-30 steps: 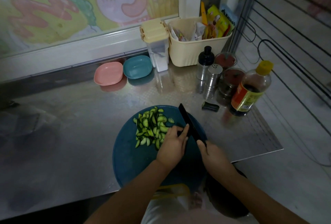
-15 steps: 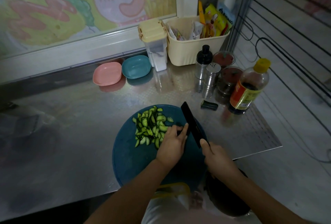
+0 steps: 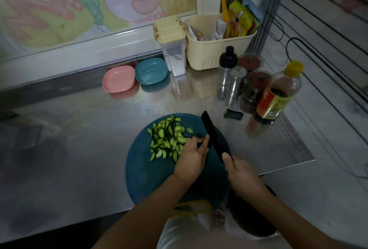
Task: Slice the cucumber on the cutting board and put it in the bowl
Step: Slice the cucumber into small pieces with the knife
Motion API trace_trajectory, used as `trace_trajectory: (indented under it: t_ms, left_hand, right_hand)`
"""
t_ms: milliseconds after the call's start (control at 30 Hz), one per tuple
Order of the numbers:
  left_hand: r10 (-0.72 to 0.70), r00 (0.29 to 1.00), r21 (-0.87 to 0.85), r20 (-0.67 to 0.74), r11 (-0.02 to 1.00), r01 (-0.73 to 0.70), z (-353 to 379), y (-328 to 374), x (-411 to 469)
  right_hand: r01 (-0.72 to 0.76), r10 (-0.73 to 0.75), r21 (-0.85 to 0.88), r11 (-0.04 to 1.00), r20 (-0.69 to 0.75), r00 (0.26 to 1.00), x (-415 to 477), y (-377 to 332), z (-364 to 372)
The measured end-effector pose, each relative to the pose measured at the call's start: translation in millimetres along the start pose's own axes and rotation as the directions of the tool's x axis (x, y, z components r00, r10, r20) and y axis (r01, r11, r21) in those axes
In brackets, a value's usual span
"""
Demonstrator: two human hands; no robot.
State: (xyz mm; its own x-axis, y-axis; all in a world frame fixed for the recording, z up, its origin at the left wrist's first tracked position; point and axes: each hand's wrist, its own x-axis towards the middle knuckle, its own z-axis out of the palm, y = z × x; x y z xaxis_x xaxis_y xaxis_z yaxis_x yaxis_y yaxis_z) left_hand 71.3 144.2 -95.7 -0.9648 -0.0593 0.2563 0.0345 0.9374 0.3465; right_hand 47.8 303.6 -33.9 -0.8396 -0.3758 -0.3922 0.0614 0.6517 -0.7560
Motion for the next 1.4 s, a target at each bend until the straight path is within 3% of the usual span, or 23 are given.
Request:
trace_trajectory:
  t_ms: [100, 400, 900, 1400]
  left_hand:
    - [-0.006, 1.000, -0.003, -0.008, 1.000, 0.006, -0.3, 0.2, 0.0]
    - [-0.004, 1.000, 0.003, -0.008, 1.000, 0.004, -2.7, -0.9, -0.6]
    - [-0.074, 0.997, -0.093, 0.000, 0.993, 0.073, -7.9, 4.7, -0.1]
    - [-0.071, 0.997, -0.090, 0.007, 0.993, 0.071, -6.8, 5.1, 0.8]
  right_hand:
    - [0.003, -0.005, -0.123, 0.992, -0.010, 1.000, -0.9, 1.1, 2.5]
    - [-0.001, 0.005, -0.176, 0.984, 0.026, 1.000, 15.7, -8.3, 12.2]
    - [0.023, -0.022, -0.033, 0.999, 0.014, 1.000, -3.3, -0.6, -0.4]
    - [0.053, -0.055, -0.092, 0.994, -0.020, 0.998, -1.4, -0.6, 5.6]
